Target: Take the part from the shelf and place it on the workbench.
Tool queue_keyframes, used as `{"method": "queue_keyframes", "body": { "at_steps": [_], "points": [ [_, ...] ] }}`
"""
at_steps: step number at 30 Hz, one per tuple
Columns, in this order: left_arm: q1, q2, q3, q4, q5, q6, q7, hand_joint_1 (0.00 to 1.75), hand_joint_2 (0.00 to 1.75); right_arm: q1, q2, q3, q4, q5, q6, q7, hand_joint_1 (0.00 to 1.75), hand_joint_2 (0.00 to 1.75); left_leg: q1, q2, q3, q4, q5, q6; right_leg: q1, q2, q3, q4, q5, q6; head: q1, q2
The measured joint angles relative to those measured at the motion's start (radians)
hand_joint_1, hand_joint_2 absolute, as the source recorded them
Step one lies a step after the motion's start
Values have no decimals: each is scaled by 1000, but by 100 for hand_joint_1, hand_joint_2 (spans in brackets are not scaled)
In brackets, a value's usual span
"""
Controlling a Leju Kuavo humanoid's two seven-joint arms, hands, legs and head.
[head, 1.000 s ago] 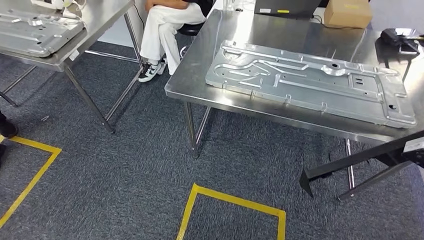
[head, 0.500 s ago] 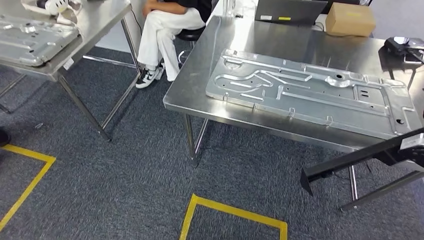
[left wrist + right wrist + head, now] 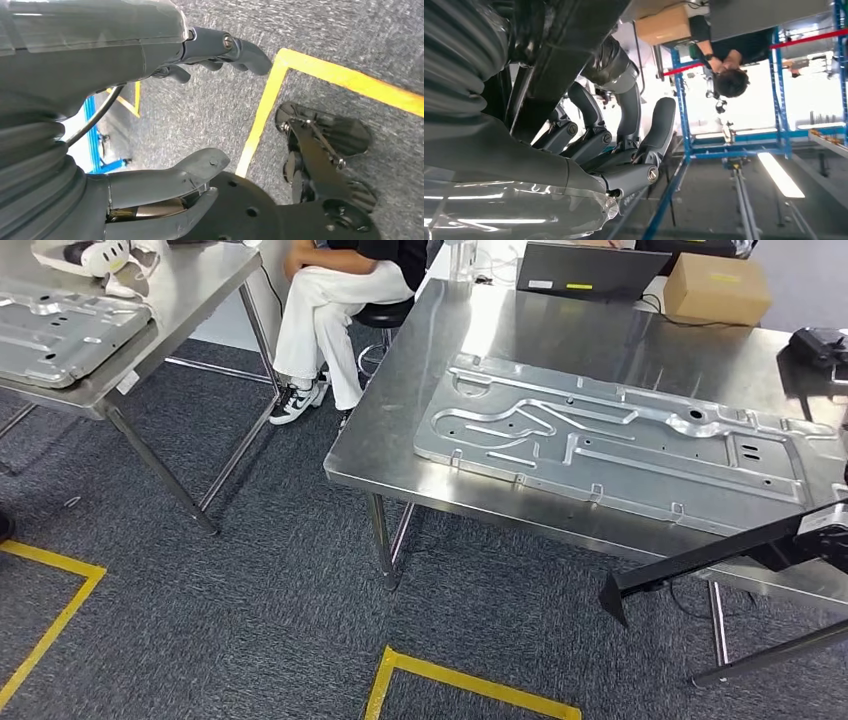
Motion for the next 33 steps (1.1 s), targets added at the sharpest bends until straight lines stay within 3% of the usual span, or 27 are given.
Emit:
{"method": "queue_keyframes", "body": {
  "at_steps": [2, 3, 5, 7, 8, 9, 11, 13, 16, 17, 19, 21, 22, 23, 24, 26, 28, 29, 31, 33],
  "points": [
    [0, 2, 0, 0, -1, 0, 0, 0, 175, 0, -4, -1, 6, -1, 0, 0, 175, 175, 1, 3, -16, 49, -4, -11, -7, 1, 21, -4, -9, -13, 0, 0],
    [-1, 3, 0, 0, -1, 0, 0, 0, 175, 0, -6, -1, 8, -2, 0, 1, 175, 175, 3, 4, -44, 99, -13, -17, -9, 1, 32, -5, -16, -16, 0, 0],
    [-2, 2, 0, 0, -1, 0, 0, 0, 175, 0, -9, -2, 15, -4, 1, 1, 175, 175, 11, 7, -129, 221, -52, -29, -11, 0, 50, -6, -32, -19, -1, 0],
    [-1, 2, 0, 0, -1, -1, 0, 0, 175, 1, -10, -2, 21, -5, 2, 1, 175, 175, 17, 8, -199, 284, -89, -35, -13, 1, 73, -6, -53, -17, -1, 0],
    [1, 2, 0, 0, -1, -1, 0, 0, 175, 1, -10, -2, 24, -5, 2, 1, 175, 175, 18, 9, -212, 270, -84, -34, -13, 1, 88, -7, -65, -15, -1, 0],
    [3, 2, 0, 0, -1, -1, 0, 0, 175, 1, -10, -2, 27, -5, 2, 1, 175, 175, 18, 9, -210, 224, -54, -30, -14, 1, 105, -7, -77, -13, -1, 0],
    [6, 4, 0, 0, -2, -1, 1, 0, 175, 1, -9, -2, 32, -5, 3, 1, 175, 175, 12, 8, -193, 102, 56, -16, -13, 2, 133, -9, -102, -6, -1, 0],
    [6, 7, 0, 0, -2, -1, 1, 0, 175, 2, -10, -2, 36, -5, 4, 1, 175, 175, 4, 6, -179, 32, 119, 0, -13, 5, 152, -15, -119, 5, -1, 0],
    [5, 8, 0, 0, -2, -1, 2, 0, 175, 6, -14, -3, 39, -6, 5, 2, 175, 175, 3, 4, -147, 5, 113, 16, -13, 6, 168, -1, -107, 23, -1, 0],
    [5, 8, 0, 0, -2, -1, 2, 0, 175, 5, -16, -4, 40, -6, 5, 2, 175, 175, 4, 3, -129, -5, 109, 21, -14, 5, 155, 31, -99, 25, 0, 0],
    [3, 7, 0, 0, -1, -1, 2, 0, 175, 2, -17, -4, 42, -6, 6, 1, 175, 175, 6, 3, -99, -18, 97, 28, -14, 3, 89, 137, -110, 27, 1, 0],
    [0, 7, 0, 0, -1, -2, 1, 0, 175, 4, -17, -4, 45, -6, 6, 1, 175, 175, 5, 1, -76, -20, 75, 31, -13, 3, 5, 227, -167, 31, 1, 0],
    [1, 7, 0, 0, 0, -3, 1, 0, 175, 6, -17, -4, 48, -6, 6, 1, 175, 175, 4, 0, -63, -19, 63, 31, -13, 3, -26, 242, -193, 33, 1, 0],
    [1, 7, 0, 0, 0, -3, 1, 0, 175, 8, -16, -4, 50, -6, 6, 1, 175, 175, 4, -2, -46, -19, 50, 31, -13, 3, -44, 233, -202, 35, 1, 0],
    [2, 7, 0, 0, 0, -4, 1, 0, 175, 9, -16, -4, 52, -6, 6, 1, 175, 175, 3, -3, -27, -19, 35, 30, -13, 3, -50, 197, -182, 34, 1, 0],
    [4, 6, 0, 0, 0, -4, 1, 0, 175, 11, -15, -4, 58, -2, 5, 1, 175, 175, 3, -4, 7, -15, 5, 24, -11, 2, -49, 90, -67, 28, 1, 0],
    [3, 6, 0, 0, 0, -4, 1, 0, 175, 17, -12, -3, 66, 3, 4, 1, 175, 175, 2, -6, 22, -13, -19, 13, -4, -1, -48, 25, 20, 16, 1, 0],
    [1, 6, 0, 0, 0, -4, 2, 0, 175, 20, -11, -2, 69, 5, 2, 1, 175, 175, 2, -7, 27, -9, -25, 8, -2, 0, -48, 17, 31, 9, 1, 0],
    [-1, 7, 0, 0, -2, -3, 2, 0, 175, 24, -10, -6, 72, 6, -2, 1, 175, 175, 1, -7, 26, 6, -26, -2, -5, 3, -31, 11, 21, -3, 0, 0],
    [-2, 8, 0, 0, -3, -3, 2, 0, 175, 24, -11, -13, 75, 6, -7, 0, 175, 175, 2, -3, -9, 79, -22, -14, -12, 3, -5, 1, 6, -13, 0, 0]
  ]
}}
